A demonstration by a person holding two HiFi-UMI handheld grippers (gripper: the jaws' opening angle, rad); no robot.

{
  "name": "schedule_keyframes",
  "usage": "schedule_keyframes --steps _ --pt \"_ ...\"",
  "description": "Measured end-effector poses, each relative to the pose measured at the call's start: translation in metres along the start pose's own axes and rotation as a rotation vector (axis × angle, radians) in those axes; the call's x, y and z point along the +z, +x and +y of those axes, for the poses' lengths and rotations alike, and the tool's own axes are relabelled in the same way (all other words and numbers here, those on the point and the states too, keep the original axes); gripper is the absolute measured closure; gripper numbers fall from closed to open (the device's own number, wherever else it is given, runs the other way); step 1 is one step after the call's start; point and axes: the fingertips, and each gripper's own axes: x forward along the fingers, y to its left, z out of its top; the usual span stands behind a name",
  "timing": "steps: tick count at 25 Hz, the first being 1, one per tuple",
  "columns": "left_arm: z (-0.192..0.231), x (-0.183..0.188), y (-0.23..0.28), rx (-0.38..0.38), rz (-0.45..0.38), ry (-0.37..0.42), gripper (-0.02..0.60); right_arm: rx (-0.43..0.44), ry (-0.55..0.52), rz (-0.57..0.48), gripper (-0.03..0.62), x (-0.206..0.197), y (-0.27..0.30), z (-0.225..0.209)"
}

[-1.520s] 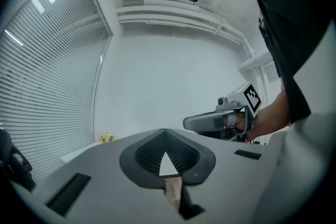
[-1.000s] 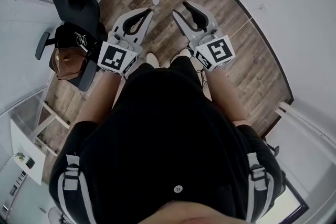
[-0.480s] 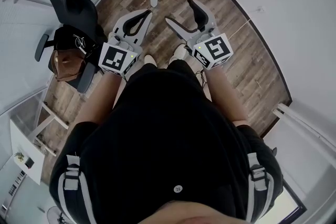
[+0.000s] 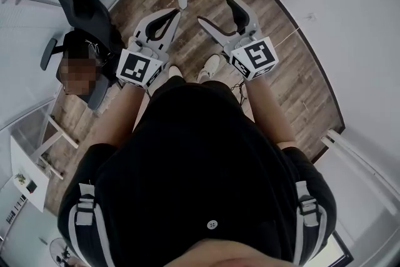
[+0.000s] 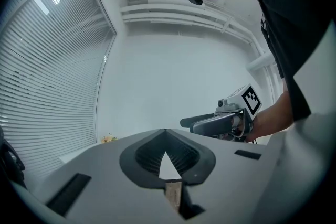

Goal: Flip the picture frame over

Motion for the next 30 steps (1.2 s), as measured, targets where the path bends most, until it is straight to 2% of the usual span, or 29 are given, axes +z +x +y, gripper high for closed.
schedule_keyframes --steps 13,22,30 --pt "-0.018 0.006 0.078 0.048 0.007 0.035 0.577 0.064 -0.015 0.002 0.226 0.005 -0.017 -0.074" --pt "-0.029 0.013 0.128 0.108 0.018 0.056 0.577 0.122 0.003 -0.020 0.226 0.009 -0.029 -0.124" --pt "-0.018 0.010 0.151 0.145 0.031 0.054 0.577 0.152 0.018 -0.020 0.226 0.006 -0.013 -0.151"
